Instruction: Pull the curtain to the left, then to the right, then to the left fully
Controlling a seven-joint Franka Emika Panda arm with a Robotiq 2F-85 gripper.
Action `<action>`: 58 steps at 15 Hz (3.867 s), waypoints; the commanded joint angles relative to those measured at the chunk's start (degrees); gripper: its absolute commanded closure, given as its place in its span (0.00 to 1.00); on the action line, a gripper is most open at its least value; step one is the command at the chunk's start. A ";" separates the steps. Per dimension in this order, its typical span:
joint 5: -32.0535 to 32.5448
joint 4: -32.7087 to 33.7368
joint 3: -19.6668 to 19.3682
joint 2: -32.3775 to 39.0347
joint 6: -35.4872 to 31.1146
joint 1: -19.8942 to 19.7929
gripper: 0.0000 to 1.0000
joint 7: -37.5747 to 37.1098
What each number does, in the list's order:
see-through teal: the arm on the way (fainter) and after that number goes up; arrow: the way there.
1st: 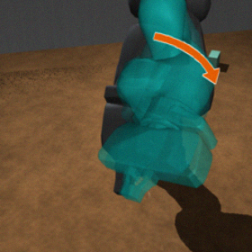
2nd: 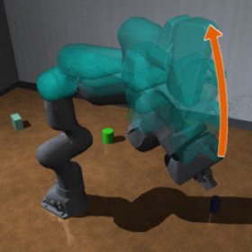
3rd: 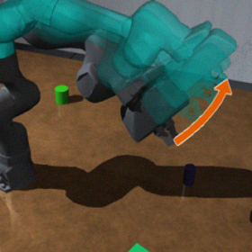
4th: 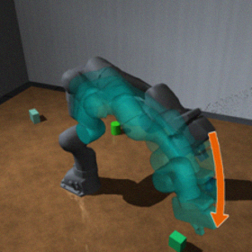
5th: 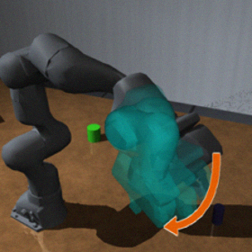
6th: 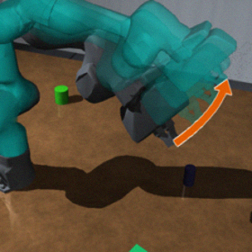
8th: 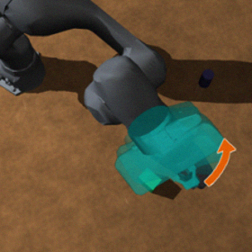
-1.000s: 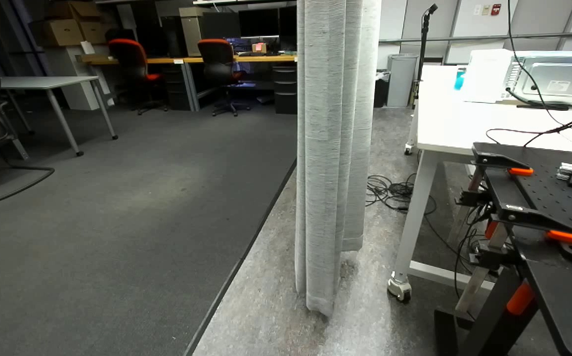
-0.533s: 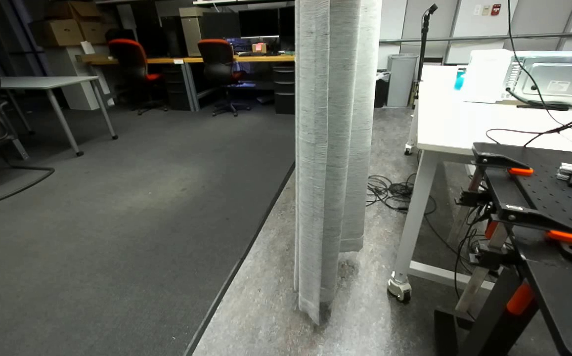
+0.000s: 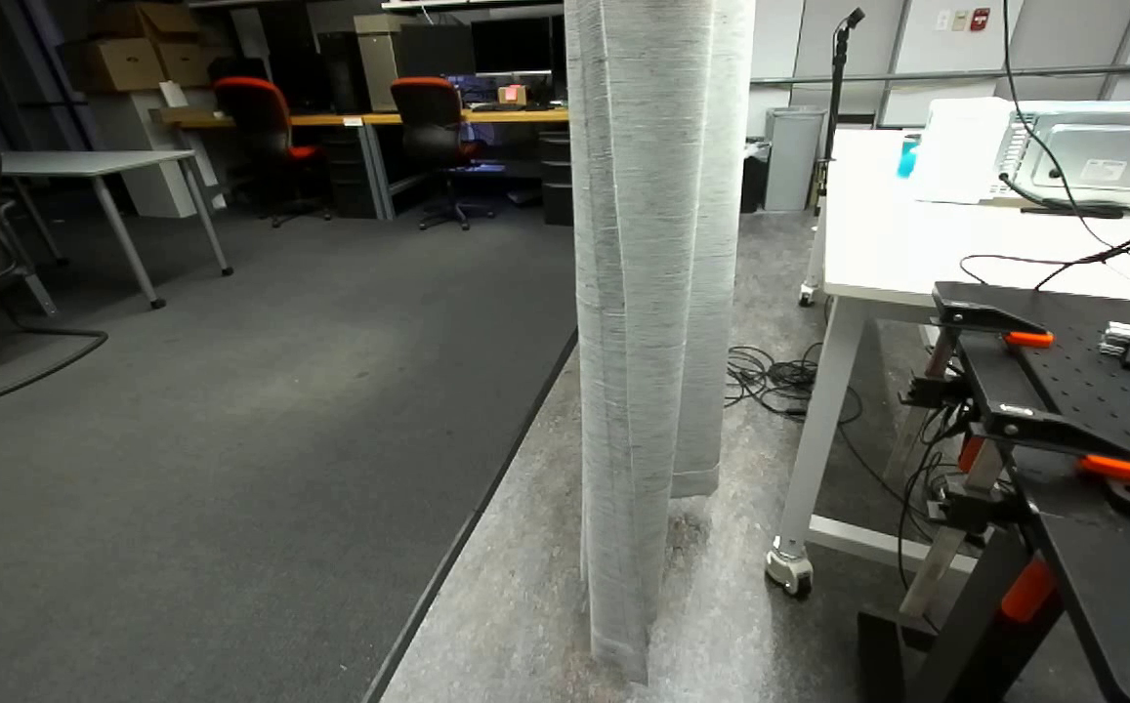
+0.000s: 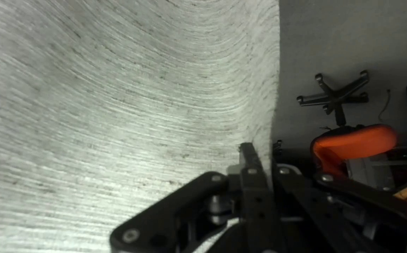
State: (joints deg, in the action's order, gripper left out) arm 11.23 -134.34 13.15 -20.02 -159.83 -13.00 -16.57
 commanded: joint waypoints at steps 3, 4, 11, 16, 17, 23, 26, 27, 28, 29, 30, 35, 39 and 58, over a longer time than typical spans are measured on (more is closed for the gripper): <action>5.28 2.45 8.33 2.08 -1.11 -1.26 0.99 -5.20; 6.37 2.53 9.83 2.00 -1.39 -1.50 0.99 -5.94; 12.33 3.91 19.53 1.33 -1.34 -1.78 0.99 -10.47; 12.84 2.76 24.09 -0.80 -1.65 -0.50 0.99 -10.65; 12.28 1.89 25.08 -1.16 -1.74 0.10 0.99 -10.57; 11.07 -1.41 31.35 -3.34 -3.58 1.89 0.99 -12.36; 10.75 -2.01 34.53 -4.42 -3.55 2.04 0.99 -13.88; 10.96 -1.90 35.87 -4.80 -3.23 1.68 0.99 -14.53; 11.26 -1.81 37.19 -5.27 -3.28 1.18 0.99 -15.27; 11.52 -1.79 38.52 -5.52 -3.33 0.57 0.99 -15.90; 11.59 -2.00 40.06 -5.10 -3.25 0.09 0.99 -16.57; 11.57 -1.52 42.85 -6.01 -3.77 -2.89 0.99 -17.58; 9.26 -2.26 41.38 -6.48 -2.69 -3.16 0.99 -15.29; 4.58 -5.13 30.17 0.69 8.37 5.32 1.00 -11.70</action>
State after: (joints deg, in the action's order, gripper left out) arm 16.59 -139.26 45.86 -22.35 -153.11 -10.67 -29.13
